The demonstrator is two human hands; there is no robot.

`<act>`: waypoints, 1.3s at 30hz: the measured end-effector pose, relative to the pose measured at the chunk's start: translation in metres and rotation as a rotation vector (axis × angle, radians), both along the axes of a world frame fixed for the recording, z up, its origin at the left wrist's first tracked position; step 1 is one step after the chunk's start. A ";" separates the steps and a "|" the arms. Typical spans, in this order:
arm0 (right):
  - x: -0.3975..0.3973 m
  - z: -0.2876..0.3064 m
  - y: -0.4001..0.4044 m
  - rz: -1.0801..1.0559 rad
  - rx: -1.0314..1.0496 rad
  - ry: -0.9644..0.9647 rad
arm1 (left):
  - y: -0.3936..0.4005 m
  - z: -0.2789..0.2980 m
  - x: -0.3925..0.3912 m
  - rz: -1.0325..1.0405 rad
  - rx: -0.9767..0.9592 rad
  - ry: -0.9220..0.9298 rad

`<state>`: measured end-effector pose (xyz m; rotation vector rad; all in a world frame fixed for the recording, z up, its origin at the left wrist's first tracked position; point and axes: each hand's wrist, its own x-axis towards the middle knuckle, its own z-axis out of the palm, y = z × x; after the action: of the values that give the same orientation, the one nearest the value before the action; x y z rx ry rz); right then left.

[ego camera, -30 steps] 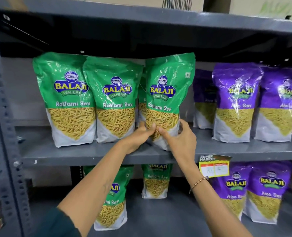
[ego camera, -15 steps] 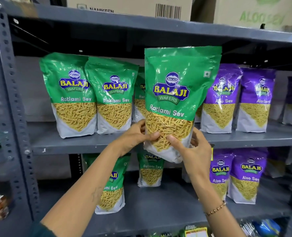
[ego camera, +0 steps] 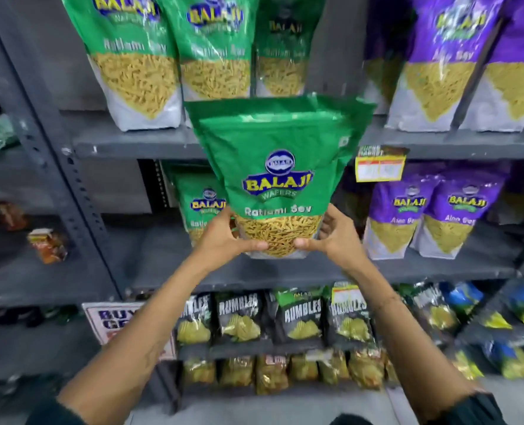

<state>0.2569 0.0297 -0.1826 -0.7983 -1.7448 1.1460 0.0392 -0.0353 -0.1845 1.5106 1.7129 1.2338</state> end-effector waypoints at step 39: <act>-0.036 -0.126 0.136 -0.219 -0.259 -0.938 | 0.132 -0.083 0.005 0.088 -0.446 0.316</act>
<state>0.2205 0.1653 -0.3087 -1.8490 -2.1640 0.9041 0.0440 0.0969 -0.2674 1.4149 2.1049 0.6076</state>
